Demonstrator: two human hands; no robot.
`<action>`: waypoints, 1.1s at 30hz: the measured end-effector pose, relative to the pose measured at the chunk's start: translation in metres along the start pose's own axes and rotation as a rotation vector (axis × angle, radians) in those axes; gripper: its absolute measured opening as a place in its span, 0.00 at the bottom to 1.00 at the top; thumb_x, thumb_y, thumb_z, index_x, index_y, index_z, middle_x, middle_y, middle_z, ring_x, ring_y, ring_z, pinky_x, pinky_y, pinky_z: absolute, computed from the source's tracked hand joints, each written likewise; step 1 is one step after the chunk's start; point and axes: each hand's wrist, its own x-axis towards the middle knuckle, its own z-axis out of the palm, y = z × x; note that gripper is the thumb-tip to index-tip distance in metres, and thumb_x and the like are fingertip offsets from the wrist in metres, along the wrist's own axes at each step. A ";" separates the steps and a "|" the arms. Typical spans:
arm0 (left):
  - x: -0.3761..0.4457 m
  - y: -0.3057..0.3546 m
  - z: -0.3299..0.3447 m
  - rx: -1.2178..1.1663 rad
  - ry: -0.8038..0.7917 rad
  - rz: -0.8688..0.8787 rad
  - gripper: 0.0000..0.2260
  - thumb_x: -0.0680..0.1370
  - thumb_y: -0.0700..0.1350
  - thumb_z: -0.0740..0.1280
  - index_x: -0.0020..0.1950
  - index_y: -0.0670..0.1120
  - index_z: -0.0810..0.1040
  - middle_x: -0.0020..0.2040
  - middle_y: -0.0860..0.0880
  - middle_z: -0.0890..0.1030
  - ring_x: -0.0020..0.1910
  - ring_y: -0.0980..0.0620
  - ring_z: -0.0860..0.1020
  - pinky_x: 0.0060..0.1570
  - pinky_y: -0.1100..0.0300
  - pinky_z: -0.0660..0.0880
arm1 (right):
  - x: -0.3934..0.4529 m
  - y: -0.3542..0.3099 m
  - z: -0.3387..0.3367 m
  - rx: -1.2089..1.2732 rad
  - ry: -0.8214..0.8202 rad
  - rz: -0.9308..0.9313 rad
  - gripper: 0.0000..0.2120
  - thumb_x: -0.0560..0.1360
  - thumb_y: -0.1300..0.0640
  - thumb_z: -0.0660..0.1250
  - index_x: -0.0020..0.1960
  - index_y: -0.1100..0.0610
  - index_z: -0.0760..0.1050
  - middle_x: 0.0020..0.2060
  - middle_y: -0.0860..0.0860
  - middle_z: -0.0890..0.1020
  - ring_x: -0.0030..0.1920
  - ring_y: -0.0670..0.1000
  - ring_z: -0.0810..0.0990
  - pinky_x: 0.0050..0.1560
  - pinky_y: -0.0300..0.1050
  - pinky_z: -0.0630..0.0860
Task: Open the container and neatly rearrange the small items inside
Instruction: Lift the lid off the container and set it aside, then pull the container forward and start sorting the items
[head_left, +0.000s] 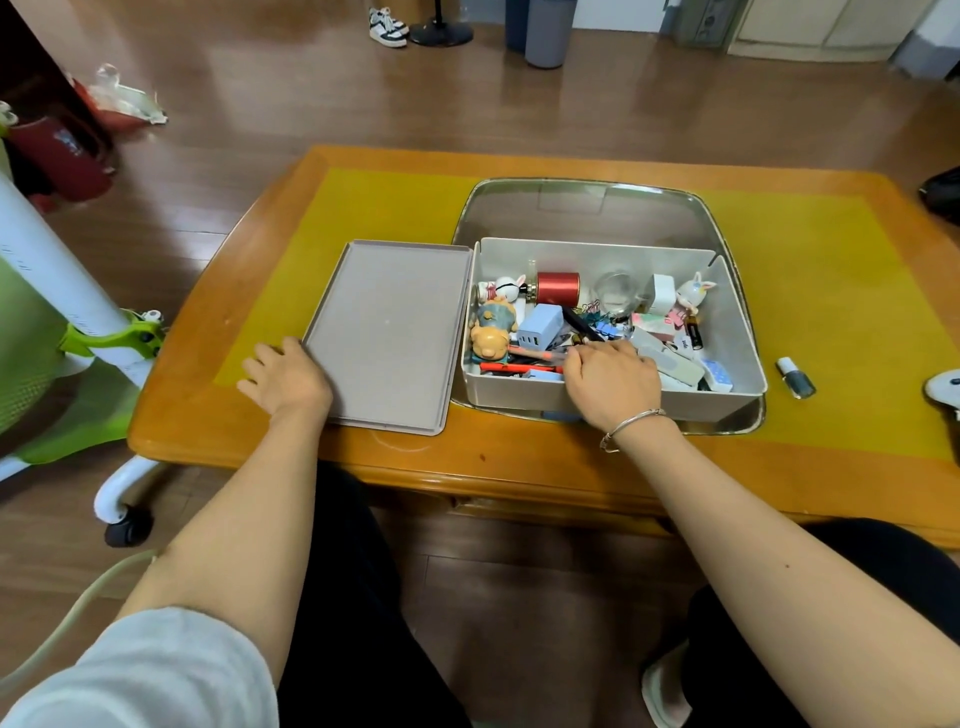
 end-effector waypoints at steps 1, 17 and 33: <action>-0.005 0.006 0.001 0.004 0.000 0.028 0.16 0.79 0.39 0.57 0.67 0.43 0.68 0.68 0.37 0.65 0.67 0.38 0.62 0.63 0.45 0.58 | 0.000 0.000 0.000 0.000 -0.001 0.001 0.21 0.79 0.50 0.47 0.54 0.54 0.78 0.54 0.55 0.80 0.57 0.56 0.74 0.54 0.53 0.71; -0.091 0.063 0.037 0.065 -0.247 0.323 0.27 0.81 0.61 0.42 0.79 0.54 0.44 0.79 0.44 0.43 0.76 0.39 0.41 0.69 0.32 0.42 | 0.003 0.001 0.004 -0.012 0.042 -0.001 0.21 0.78 0.50 0.49 0.51 0.55 0.79 0.47 0.55 0.82 0.55 0.57 0.75 0.49 0.51 0.71; -0.055 0.040 0.026 0.088 -0.263 0.263 0.25 0.83 0.57 0.43 0.78 0.54 0.44 0.79 0.43 0.42 0.76 0.38 0.41 0.70 0.32 0.42 | 0.003 0.002 0.006 -0.005 0.069 -0.006 0.20 0.78 0.50 0.49 0.48 0.55 0.79 0.45 0.55 0.82 0.52 0.56 0.76 0.47 0.50 0.71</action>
